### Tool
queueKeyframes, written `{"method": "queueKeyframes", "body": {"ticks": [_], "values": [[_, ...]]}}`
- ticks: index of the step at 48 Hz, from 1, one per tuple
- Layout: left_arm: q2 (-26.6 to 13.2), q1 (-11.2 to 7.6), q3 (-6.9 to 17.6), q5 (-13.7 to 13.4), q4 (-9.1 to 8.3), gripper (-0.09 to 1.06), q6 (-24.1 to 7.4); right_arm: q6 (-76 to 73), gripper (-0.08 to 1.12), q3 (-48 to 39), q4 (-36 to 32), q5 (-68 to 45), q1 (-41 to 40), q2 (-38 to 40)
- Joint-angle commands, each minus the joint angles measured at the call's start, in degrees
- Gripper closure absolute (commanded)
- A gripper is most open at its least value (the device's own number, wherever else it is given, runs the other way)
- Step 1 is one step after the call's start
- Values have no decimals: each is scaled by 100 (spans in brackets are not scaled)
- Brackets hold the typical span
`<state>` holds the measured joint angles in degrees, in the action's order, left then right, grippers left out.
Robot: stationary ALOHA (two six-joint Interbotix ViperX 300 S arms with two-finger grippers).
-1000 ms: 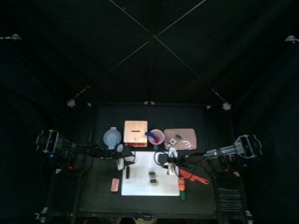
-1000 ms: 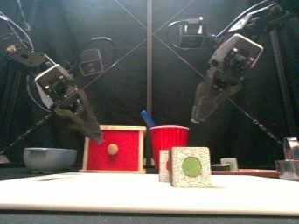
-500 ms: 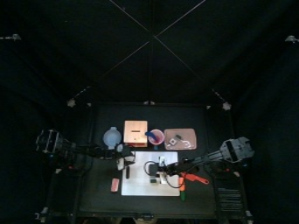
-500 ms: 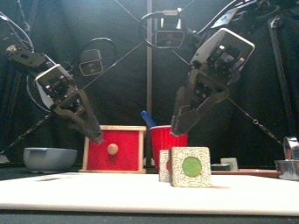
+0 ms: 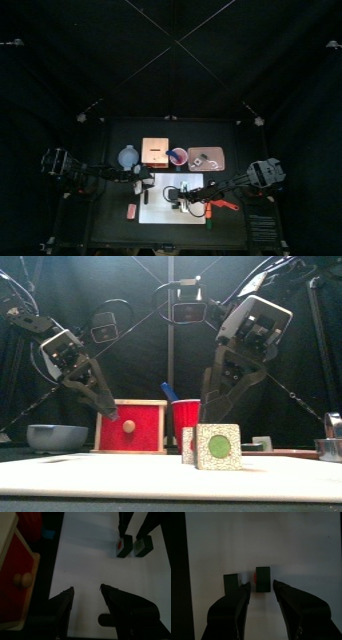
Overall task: Place sushi on board then cut the sushi with the knife then place the pieces on the plate
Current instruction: Place the 4 sushi pieces on the plate
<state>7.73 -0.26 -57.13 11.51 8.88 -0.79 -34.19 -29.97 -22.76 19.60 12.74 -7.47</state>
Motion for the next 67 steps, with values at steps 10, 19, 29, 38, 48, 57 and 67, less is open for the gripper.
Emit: {"method": "queueKeyframes", "body": {"ticks": [10, 19, 29, 38, 48, 57, 67], "values": [[35, 26, 26, 26, 0, 13, 0, 9, 27, 272, -193, -26, -26, -141], [35, 18, 0, 26, 9, 13, 0, -53, 31, 264, -272, -26, -123, -202], [35, 18, -44, 26, 9, 13, 0, -79, 41, -105, -202, -53, -396, 167], [35, 26, -44, 26, 0, 13, -9, -79, 41, -905, 26, -26, -949, 1125], [35, 26, -35, 26, -18, 13, -26, -44, 41, -1784, 18, 299, -1872, 2338], [35, 26, -35, 18, -18, 13, -18, 0, 41, -2294, -26, 536, -2760, 2751], [35, 18, -35, 26, -18, 13, -9, -9, 40, -2672, 26, 325, -3261, 2522]]}}
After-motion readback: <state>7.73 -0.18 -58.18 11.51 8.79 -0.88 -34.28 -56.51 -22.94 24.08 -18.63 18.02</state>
